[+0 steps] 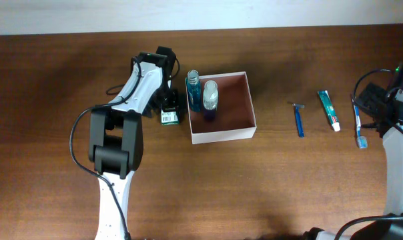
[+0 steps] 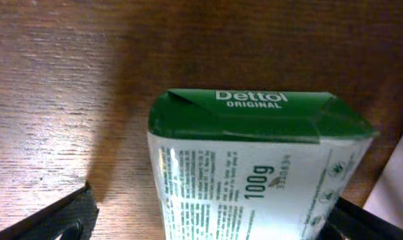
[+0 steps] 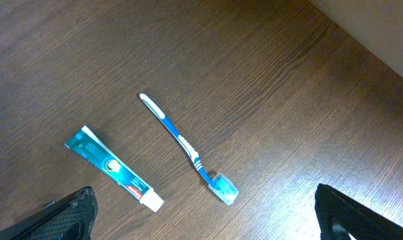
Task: Pack container
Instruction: 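Lower the left gripper over the Dettol soap bar and grasp it, then lift the Dettol soap bar and carry it over the box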
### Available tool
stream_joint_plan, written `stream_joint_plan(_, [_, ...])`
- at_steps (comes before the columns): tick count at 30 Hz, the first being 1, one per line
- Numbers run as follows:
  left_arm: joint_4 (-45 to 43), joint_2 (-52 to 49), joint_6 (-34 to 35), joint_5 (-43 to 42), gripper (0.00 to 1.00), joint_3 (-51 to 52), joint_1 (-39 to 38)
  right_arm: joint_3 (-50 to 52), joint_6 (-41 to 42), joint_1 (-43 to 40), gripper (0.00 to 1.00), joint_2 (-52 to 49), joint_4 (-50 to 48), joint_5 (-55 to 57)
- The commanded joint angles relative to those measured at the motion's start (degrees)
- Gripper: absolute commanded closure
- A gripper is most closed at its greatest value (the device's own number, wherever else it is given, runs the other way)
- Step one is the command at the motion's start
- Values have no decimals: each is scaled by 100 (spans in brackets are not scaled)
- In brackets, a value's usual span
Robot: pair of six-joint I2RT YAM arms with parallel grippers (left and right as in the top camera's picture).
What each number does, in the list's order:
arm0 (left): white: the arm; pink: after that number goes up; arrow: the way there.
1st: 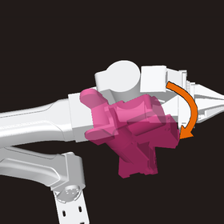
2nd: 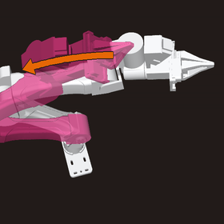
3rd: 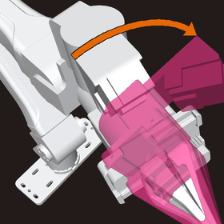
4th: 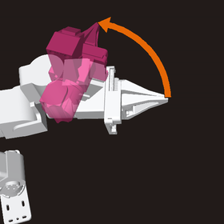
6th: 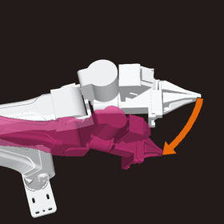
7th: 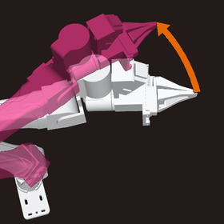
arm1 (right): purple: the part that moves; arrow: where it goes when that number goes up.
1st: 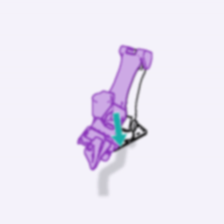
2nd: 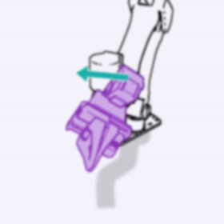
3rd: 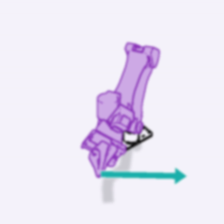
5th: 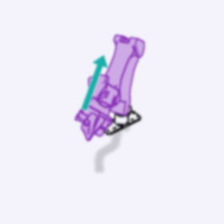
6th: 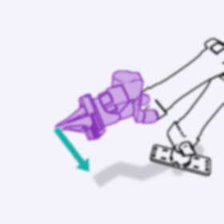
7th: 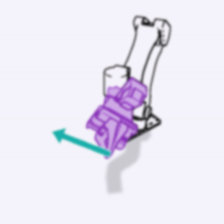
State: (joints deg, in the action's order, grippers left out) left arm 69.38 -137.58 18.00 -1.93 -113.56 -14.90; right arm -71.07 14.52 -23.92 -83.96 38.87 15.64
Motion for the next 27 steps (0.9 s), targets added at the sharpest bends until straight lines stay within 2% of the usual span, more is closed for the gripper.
stream_joint_plan(1, [0, -120, 61, 17, 1, 28, 2, -50, -37, -15, 2, -11, -13, 114])
stream_joint_plan(6, [0, -120, 61, 20, 2, 28, 4, -50, -37, -15, 1, -11, -15, 114])
stream_joint_plan(8, [0, -120, 61, 20, 11, 28, 2, -50, -37, -15, 1, -11, -13, 114])
stream_joint_plan(10, [0, -120, 61, 20, 32, 28, 2, -50, -37, -15, 2, -11, -13, 114])
stream_joint_plan(11, [2, -120, 61, 17, 38, 28, 2, -50, -37, -15, 2, -11, -13, 114])
stream_joint_plan(14, [4, -120, 61, 20, 57, 28, 4, -50, -37, -15, 2, -11, -13, 114])
stream_joint_plan(16, [9, -120, 61, 20, 65, 28, 4, -50, -37, -15, 2, -11, -13, 114])
stream_joint_plan(22, [26, -118, 61, 20, 65, -42, 4, -50, -37, -15, 2, -11, -15, 114])
stream_joint_plan(27, [326, -118, 61, 22, 65, -647, 94, -50, -37, -15, 1, -11, -13, 114])
